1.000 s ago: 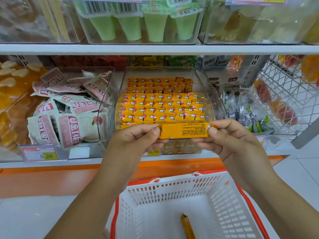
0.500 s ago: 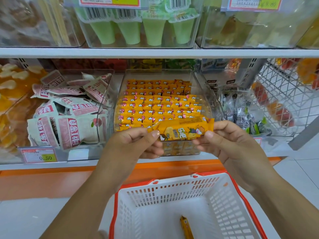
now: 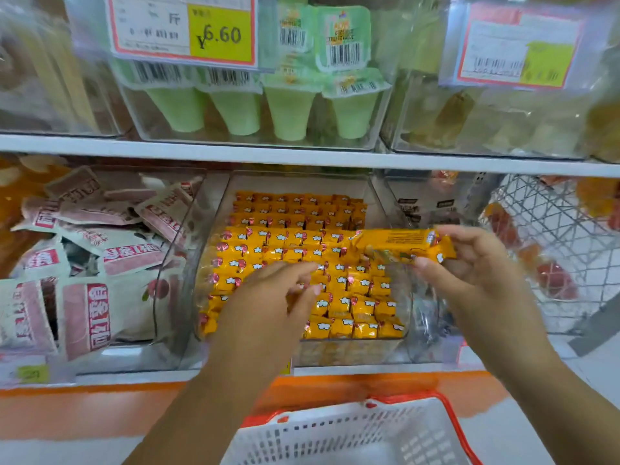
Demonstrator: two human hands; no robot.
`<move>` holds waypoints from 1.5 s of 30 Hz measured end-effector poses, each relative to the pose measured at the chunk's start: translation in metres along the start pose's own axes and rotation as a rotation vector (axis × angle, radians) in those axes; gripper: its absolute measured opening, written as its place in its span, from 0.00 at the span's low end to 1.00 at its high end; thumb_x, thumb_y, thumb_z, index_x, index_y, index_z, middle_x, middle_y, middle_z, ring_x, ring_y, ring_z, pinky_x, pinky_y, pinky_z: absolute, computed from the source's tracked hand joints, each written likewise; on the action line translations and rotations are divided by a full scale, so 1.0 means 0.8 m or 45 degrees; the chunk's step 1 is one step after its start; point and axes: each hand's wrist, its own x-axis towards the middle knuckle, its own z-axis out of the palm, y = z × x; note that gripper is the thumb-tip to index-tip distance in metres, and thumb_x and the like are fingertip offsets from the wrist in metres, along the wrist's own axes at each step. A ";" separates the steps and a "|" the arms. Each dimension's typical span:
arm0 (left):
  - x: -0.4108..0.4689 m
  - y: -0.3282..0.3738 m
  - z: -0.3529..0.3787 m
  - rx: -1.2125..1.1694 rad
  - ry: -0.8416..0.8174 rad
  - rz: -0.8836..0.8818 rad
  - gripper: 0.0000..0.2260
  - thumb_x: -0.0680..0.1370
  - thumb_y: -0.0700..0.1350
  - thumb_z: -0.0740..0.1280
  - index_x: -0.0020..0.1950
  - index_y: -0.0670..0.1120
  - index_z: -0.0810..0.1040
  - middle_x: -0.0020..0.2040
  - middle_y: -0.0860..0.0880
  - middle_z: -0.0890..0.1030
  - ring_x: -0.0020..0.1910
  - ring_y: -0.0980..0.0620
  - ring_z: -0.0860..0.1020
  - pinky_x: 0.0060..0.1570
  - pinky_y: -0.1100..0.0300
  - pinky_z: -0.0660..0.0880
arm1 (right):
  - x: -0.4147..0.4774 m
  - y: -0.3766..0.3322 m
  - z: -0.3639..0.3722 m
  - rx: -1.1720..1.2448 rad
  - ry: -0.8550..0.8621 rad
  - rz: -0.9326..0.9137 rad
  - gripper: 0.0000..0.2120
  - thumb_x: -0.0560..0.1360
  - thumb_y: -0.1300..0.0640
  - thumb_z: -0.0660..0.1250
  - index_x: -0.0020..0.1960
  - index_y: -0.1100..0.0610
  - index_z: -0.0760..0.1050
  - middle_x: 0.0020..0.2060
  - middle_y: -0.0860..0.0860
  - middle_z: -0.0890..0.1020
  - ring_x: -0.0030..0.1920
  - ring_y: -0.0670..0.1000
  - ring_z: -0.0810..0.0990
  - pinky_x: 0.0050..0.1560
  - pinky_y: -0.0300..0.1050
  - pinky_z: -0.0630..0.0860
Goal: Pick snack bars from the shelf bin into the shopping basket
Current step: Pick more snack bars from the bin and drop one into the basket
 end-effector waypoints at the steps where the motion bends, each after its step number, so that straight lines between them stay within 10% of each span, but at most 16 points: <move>1: 0.016 0.003 0.003 0.117 -0.036 0.040 0.16 0.80 0.53 0.64 0.67 0.58 0.76 0.59 0.60 0.78 0.58 0.59 0.75 0.58 0.56 0.74 | 0.013 0.003 0.001 -0.086 -0.006 -0.059 0.15 0.74 0.64 0.71 0.53 0.47 0.73 0.46 0.39 0.85 0.46 0.40 0.84 0.46 0.31 0.78; 5: 0.106 0.002 0.028 0.348 -0.095 0.073 0.17 0.82 0.53 0.61 0.72 0.55 0.72 0.65 0.50 0.78 0.63 0.50 0.75 0.60 0.54 0.73 | 0.067 0.026 0.005 -0.490 0.018 -0.129 0.12 0.75 0.54 0.72 0.53 0.43 0.73 0.49 0.39 0.82 0.49 0.44 0.83 0.52 0.44 0.80; 9: 0.182 -0.016 0.057 0.506 -0.178 0.123 0.15 0.83 0.48 0.60 0.70 0.51 0.75 0.63 0.45 0.79 0.60 0.45 0.77 0.60 0.52 0.74 | 0.112 0.028 0.012 -0.854 -0.097 -0.236 0.09 0.76 0.53 0.70 0.55 0.46 0.73 0.40 0.37 0.78 0.39 0.36 0.76 0.36 0.24 0.69; 13: 0.212 -0.028 0.068 0.662 -0.174 0.155 0.13 0.81 0.49 0.65 0.64 0.58 0.78 0.62 0.50 0.79 0.61 0.46 0.76 0.56 0.54 0.74 | 0.148 0.035 0.032 -1.096 -0.314 -0.308 0.15 0.73 0.54 0.73 0.59 0.49 0.78 0.47 0.43 0.74 0.48 0.46 0.77 0.43 0.33 0.67; 25: 0.196 -0.052 0.061 0.377 -0.085 0.026 0.09 0.81 0.46 0.65 0.57 0.51 0.83 0.57 0.50 0.82 0.54 0.49 0.79 0.48 0.62 0.70 | 0.217 0.044 0.095 -1.339 -0.864 -0.305 0.06 0.73 0.56 0.74 0.40 0.53 0.77 0.37 0.44 0.75 0.42 0.46 0.74 0.38 0.35 0.68; 31: 0.190 -0.062 0.070 0.370 -0.024 0.150 0.11 0.81 0.48 0.64 0.59 0.52 0.82 0.57 0.49 0.82 0.55 0.47 0.79 0.54 0.55 0.76 | 0.233 0.048 0.106 -1.612 -1.112 -0.253 0.15 0.77 0.66 0.64 0.53 0.51 0.84 0.49 0.48 0.82 0.51 0.49 0.78 0.58 0.44 0.74; 35: 0.188 -0.064 0.078 0.495 -0.078 0.524 0.18 0.80 0.39 0.63 0.68 0.52 0.77 0.67 0.47 0.77 0.66 0.42 0.75 0.63 0.47 0.74 | 0.243 0.047 0.083 -1.204 -0.945 -0.176 0.06 0.76 0.64 0.69 0.48 0.57 0.84 0.45 0.53 0.82 0.42 0.41 0.77 0.48 0.32 0.70; 39: 0.189 -0.066 0.078 0.737 -0.271 0.502 0.24 0.81 0.41 0.58 0.76 0.58 0.64 0.79 0.55 0.59 0.79 0.50 0.56 0.76 0.47 0.57 | 0.260 0.059 0.060 -1.503 -0.668 -0.427 0.09 0.78 0.55 0.68 0.57 0.51 0.81 0.56 0.46 0.78 0.57 0.48 0.75 0.54 0.37 0.65; 45: 0.187 -0.063 0.076 0.736 -0.290 0.461 0.24 0.81 0.42 0.59 0.76 0.60 0.64 0.80 0.56 0.57 0.79 0.51 0.53 0.75 0.47 0.52 | 0.261 0.068 0.089 -2.010 -0.671 -0.610 0.10 0.80 0.54 0.63 0.49 0.53 0.83 0.49 0.49 0.83 0.50 0.52 0.78 0.53 0.45 0.76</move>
